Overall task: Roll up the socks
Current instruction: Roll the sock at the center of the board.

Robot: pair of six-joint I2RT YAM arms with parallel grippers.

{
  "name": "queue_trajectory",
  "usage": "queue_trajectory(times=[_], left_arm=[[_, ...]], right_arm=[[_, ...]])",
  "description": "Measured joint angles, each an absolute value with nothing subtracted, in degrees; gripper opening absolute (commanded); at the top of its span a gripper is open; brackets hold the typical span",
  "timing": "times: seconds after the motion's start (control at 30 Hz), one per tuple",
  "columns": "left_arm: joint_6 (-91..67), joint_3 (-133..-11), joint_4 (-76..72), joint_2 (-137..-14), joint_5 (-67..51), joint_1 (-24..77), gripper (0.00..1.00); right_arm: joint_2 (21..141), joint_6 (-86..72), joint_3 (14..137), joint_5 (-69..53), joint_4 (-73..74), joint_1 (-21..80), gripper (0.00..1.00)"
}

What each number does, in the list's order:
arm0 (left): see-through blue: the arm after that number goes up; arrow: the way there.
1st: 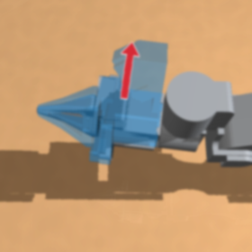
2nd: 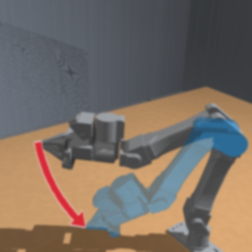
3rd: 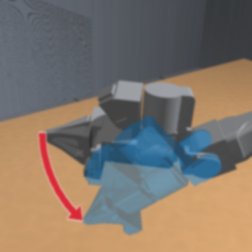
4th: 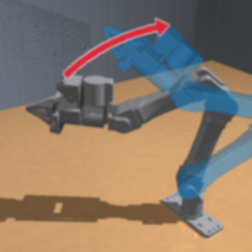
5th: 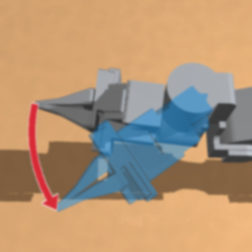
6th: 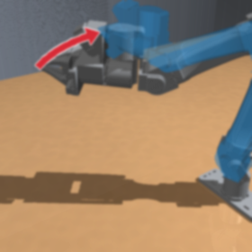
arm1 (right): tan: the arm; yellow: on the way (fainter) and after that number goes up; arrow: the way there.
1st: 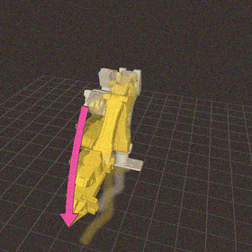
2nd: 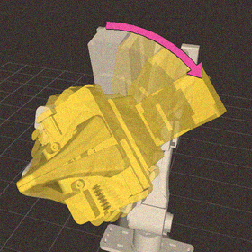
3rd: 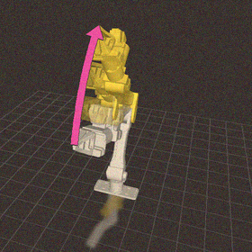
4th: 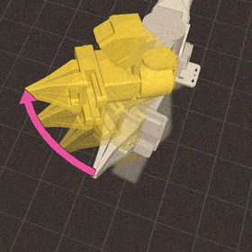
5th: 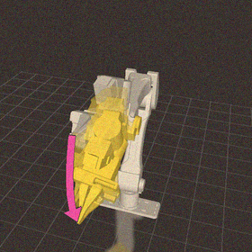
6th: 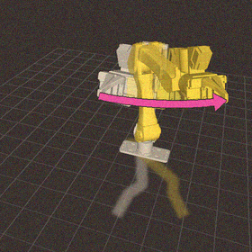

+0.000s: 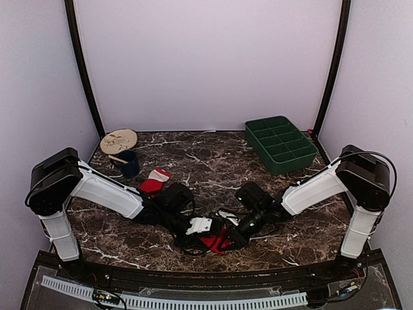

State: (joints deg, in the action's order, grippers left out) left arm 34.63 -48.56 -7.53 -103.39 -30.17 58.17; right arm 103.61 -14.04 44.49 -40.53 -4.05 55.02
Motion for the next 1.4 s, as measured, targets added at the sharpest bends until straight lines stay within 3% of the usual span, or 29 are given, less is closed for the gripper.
queue_trajectory(times=[0.17, 0.37, 0.5, 1.0, 1.4], left_arm=[[35.5, -49.6, -6.6, -104.4, -30.1, 58.4, 0.21], [35.9, -51.1, -5.0, -105.2, -30.0, 58.4, 0.18], [35.8, -51.4, -4.3, -105.2, -29.6, 58.4, 0.18], [30.8, -52.2, -2.5, -105.2, -28.4, 58.6, 0.16], [27.6, -60.9, 12.8, -108.3, -33.0, 57.0, 0.15]], right_arm=[[103.6, -14.0, 45.0, -40.5, -3.0, 55.0, 0.01], [103.7, -13.8, 45.7, -40.2, -0.9, 54.9, 0.22], [103.5, -12.8, 46.2, -40.5, 0.0, 54.8, 0.27], [98.2, -11.9, 43.1, -35.4, 2.0, 53.1, 0.31], [90.3, -10.0, 38.9, -25.1, 3.6, 52.9, 0.34]])
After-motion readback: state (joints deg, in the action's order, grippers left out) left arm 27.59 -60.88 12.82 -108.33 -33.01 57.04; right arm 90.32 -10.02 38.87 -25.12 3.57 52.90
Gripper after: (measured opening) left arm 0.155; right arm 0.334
